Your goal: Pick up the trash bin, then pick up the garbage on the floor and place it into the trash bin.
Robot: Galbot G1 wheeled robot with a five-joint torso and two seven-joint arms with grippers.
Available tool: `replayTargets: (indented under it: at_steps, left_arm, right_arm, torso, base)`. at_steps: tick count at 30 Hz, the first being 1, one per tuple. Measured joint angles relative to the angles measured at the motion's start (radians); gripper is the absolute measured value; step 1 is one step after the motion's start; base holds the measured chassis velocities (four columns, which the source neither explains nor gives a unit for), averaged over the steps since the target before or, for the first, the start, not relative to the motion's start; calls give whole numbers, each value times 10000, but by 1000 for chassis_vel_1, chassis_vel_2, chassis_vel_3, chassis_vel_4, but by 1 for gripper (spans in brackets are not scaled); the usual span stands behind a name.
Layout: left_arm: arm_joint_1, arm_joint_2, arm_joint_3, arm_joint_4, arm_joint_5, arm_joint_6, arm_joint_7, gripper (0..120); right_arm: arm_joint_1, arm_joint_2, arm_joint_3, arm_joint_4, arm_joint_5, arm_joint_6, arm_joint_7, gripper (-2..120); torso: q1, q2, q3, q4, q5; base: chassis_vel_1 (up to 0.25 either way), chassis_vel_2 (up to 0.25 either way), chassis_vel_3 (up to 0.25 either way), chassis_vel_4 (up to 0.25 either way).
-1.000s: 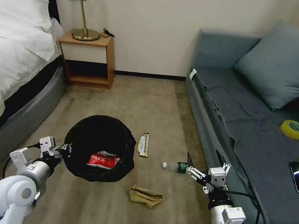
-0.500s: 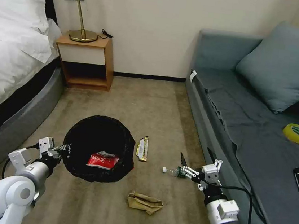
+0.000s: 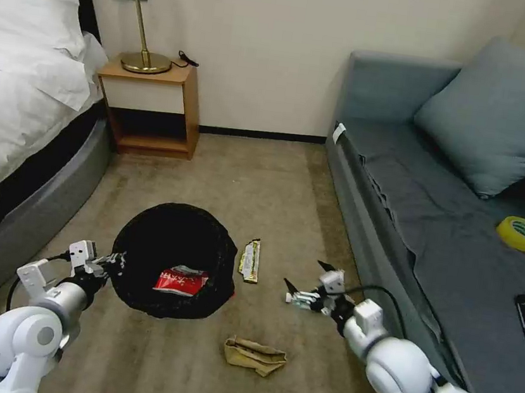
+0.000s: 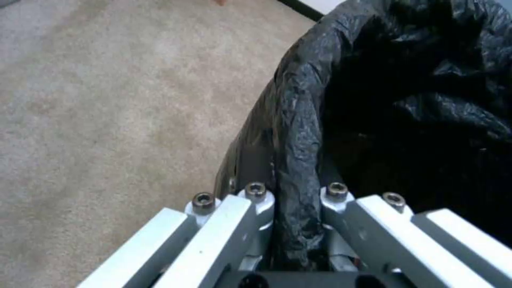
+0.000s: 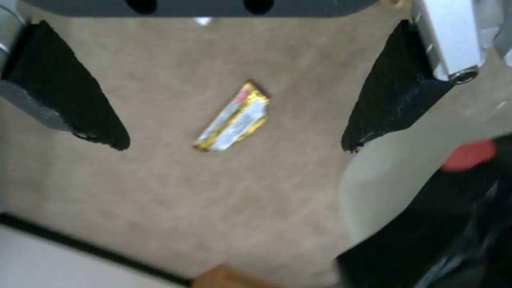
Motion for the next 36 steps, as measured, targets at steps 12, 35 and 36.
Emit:
replayTargets:
  at_steps: [12,35,36]
  left_arm:
    - [-184,247,-215,374,-91,-18,180,4]
    - [-333,381,-465,542,-112,-62,245,4]
    - [-332,384,-496,557,-123,-68,250,4]
  right_arm:
    - [3672,255,-3996,-2506,2138,-1468,-2374,100]
    - [6203,1096,-7813,-5128,2235,-2042,-5101,100]
    - [6295,1174,-7981,-5289,2211,-2019,-5148,100]
  torso:
    - [1,0,1,-3,1]
    - [1,0,0,-4,1]
    - [0,0,0,-3,1]
  base:
    - [0,0,0,0]
    - [0,0,0,0]
    - [0,0,0,0]
